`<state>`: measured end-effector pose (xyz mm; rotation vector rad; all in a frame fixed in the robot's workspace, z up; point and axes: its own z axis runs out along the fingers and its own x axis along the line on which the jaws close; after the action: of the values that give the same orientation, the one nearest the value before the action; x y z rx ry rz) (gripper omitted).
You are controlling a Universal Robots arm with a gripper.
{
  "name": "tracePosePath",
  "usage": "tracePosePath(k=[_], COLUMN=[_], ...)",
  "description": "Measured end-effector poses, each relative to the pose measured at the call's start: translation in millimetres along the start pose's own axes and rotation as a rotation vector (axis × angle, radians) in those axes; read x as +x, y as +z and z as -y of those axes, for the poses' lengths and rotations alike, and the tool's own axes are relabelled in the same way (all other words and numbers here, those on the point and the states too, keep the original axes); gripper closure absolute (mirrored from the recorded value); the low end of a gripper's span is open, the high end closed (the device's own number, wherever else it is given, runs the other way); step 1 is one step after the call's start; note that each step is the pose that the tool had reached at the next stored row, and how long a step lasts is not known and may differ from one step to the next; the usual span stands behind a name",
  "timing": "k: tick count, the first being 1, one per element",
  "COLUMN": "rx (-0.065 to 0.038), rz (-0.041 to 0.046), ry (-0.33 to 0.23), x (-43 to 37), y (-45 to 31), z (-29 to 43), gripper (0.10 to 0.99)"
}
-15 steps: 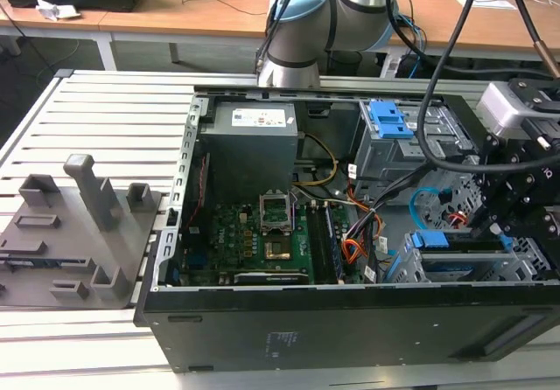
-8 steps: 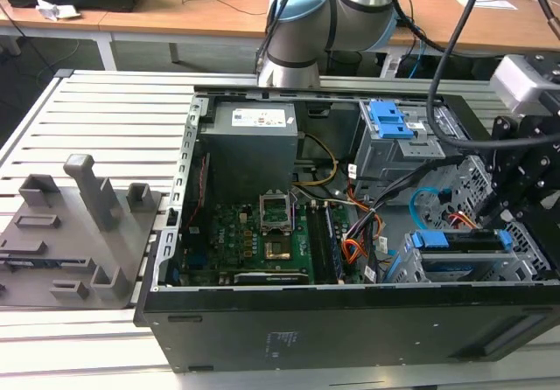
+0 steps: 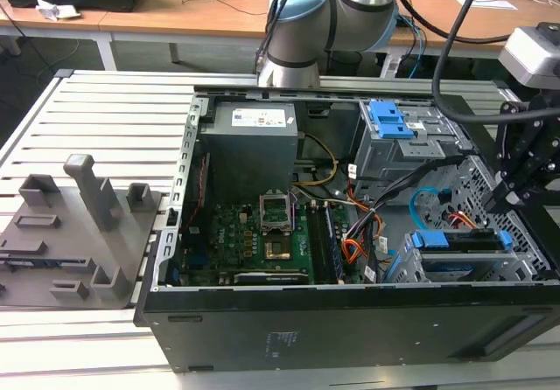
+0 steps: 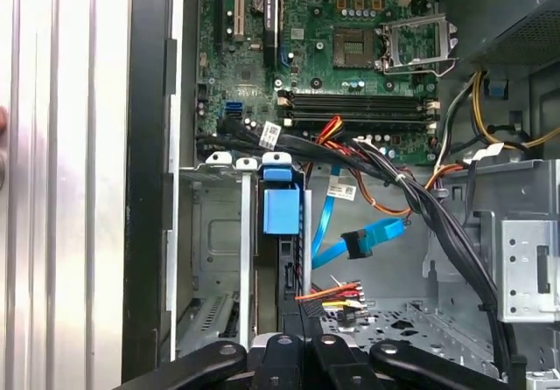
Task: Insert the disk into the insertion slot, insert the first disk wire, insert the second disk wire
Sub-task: 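Insert the first disk wire, then insert the second disk wire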
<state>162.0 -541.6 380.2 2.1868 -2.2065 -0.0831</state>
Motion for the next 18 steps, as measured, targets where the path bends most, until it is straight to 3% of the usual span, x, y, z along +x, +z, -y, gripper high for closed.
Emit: tracePosePath(k=[2,3,18], rx=[0.0,0.0,0.0], rz=[0.0,0.0001,0.0001], ry=[0.0,0.0,0.0], x=[0.1,0.2,0.1], y=[0.7,0.8,0.8], z=[-10.3,-11.6,-12.2], gripper=[0.98,0.98,0.98])
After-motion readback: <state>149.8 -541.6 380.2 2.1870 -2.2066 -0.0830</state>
